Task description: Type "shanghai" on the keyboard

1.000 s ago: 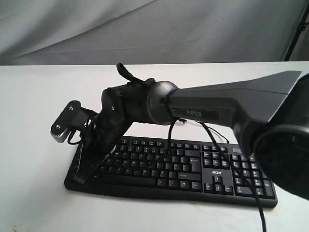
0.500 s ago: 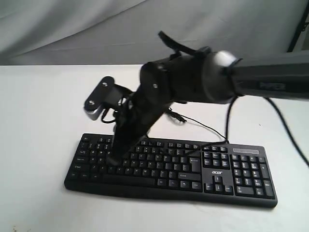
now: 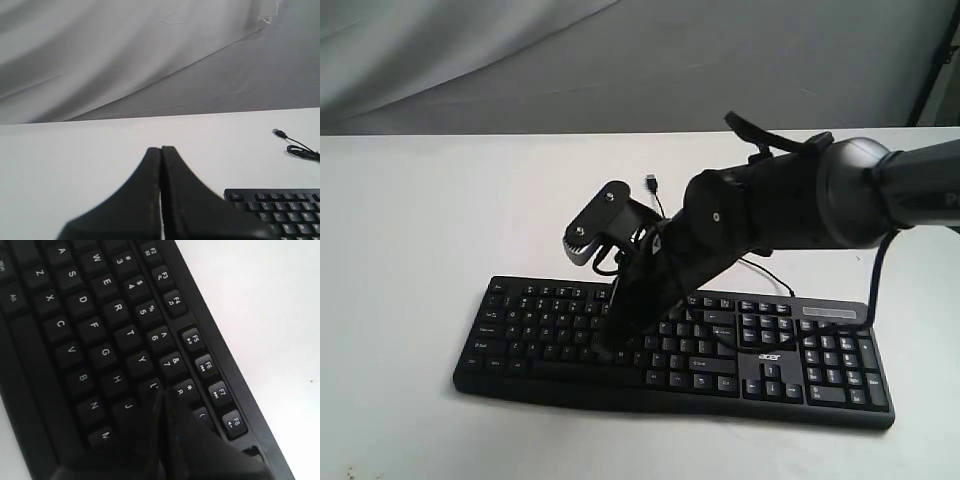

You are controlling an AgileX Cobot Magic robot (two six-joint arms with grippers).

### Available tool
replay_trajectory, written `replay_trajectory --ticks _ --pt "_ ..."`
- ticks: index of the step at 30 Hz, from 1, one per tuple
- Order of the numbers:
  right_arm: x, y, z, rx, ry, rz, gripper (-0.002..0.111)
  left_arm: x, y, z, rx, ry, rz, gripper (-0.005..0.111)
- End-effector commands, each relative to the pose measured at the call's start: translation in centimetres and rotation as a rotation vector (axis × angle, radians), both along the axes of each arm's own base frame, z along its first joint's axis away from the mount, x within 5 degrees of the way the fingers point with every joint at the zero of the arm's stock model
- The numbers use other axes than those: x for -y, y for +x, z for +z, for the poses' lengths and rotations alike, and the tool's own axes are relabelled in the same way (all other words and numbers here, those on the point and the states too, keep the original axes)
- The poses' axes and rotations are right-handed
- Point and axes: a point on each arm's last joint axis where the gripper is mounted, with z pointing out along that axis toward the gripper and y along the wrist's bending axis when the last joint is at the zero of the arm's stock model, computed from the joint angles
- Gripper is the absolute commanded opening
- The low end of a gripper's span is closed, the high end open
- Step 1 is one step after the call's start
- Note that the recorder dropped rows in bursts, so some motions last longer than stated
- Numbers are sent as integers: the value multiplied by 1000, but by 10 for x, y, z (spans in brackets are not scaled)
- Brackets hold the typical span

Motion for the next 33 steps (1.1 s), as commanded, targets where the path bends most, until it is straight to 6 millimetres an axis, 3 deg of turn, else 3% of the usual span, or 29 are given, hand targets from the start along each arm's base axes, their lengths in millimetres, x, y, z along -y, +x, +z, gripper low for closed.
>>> replay_trajectory --ticks 1,33 --pt "4 6 -8 -4 2 -31 0 0 0 0 7 -2 -6 0" --pt "4 7 -30 -43 -41 -33 0 0 0 0 7 -2 -6 0"
